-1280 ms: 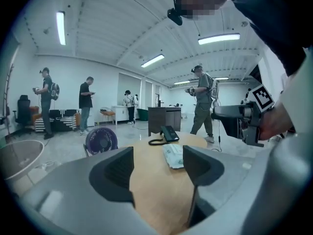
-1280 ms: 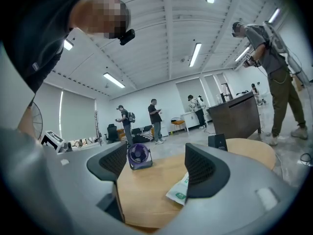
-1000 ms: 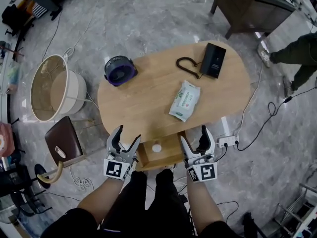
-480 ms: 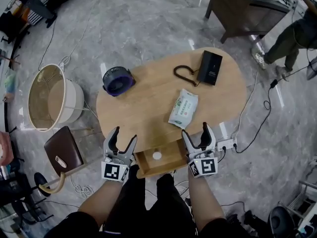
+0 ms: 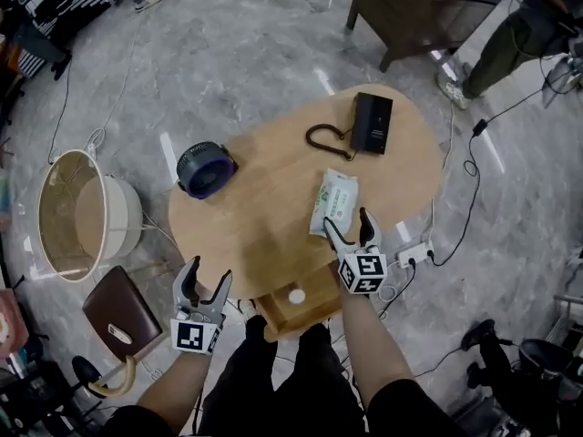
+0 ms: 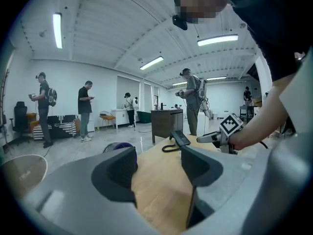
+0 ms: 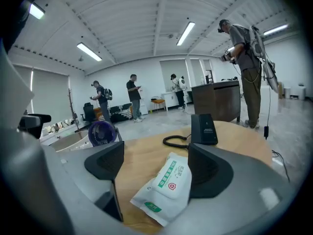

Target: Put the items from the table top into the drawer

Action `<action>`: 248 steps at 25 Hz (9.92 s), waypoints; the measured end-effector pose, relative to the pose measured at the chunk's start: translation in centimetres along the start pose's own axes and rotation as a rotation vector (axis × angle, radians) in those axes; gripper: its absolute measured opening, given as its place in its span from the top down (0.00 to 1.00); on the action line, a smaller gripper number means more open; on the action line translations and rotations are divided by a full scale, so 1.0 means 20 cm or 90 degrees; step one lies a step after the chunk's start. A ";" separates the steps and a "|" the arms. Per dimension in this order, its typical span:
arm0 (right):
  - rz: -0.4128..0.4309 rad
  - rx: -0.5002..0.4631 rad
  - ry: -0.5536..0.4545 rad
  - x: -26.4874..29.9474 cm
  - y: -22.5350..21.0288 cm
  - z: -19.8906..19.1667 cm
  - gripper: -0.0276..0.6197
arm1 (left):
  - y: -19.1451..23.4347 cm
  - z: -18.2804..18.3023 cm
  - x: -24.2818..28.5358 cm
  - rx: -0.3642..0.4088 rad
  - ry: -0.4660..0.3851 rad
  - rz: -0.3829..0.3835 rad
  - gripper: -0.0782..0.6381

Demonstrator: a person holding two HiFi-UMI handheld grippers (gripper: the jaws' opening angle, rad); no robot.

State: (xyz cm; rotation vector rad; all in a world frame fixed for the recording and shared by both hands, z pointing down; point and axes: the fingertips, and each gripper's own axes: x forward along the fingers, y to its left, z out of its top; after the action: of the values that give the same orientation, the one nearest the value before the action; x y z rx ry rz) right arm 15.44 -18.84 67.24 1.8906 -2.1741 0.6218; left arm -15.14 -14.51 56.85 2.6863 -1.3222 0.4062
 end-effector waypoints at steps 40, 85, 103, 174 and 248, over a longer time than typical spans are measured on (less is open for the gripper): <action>-0.116 0.132 0.421 0.52 -0.28 -0.64 0.30 | 0.41 -0.45 -0.28 -0.082 0.106 0.004 0.48; 0.128 0.055 0.167 -0.19 0.14 0.10 0.48 | -0.06 -0.20 -0.20 0.000 0.063 -0.070 0.49; 0.153 0.075 0.228 -0.73 0.26 -0.29 0.48 | -0.18 -0.20 -0.16 0.027 0.071 -0.093 0.49; 0.126 -0.132 0.678 -0.38 0.22 -1.73 0.46 | -0.16 -0.33 -0.22 -0.015 0.060 -0.077 0.49; 0.262 -0.181 0.039 -1.83 0.45 1.30 0.30 | -0.82 1.25 -0.37 0.031 -0.016 -0.075 0.49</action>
State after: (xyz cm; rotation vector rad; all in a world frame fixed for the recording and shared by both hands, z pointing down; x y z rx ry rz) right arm 16.00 3.59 27.40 1.2797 -2.4749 0.3964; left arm -1.84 -4.33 31.01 2.8014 -1.1674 0.3981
